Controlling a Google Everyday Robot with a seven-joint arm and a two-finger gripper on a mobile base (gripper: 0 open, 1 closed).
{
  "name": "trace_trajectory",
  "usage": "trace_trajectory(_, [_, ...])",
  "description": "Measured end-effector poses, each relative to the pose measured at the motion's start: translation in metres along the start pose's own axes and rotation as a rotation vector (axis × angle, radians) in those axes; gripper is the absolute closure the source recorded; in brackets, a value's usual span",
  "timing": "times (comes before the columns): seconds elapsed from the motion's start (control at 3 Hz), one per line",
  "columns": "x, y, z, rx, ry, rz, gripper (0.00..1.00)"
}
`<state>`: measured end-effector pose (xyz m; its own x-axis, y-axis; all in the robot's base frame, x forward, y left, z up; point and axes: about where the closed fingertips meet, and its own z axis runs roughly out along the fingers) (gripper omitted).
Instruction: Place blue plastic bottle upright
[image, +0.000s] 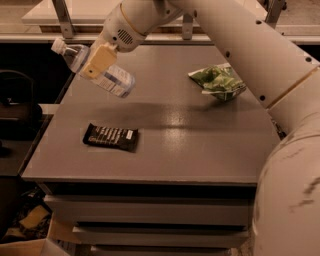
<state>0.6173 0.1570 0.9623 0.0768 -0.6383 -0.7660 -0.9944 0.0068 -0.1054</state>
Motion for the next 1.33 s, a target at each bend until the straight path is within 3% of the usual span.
trace_trajectory(0.33, [-0.018,0.004,0.008,-0.014,-0.15,0.01,1.0])
trace_trajectory(0.67, [-0.025,0.005,0.016,-0.021,-0.283,0.057,1.0])
trace_trajectory(1.33, [-0.027,0.005,0.029,-0.022,-0.495,0.15,1.0])
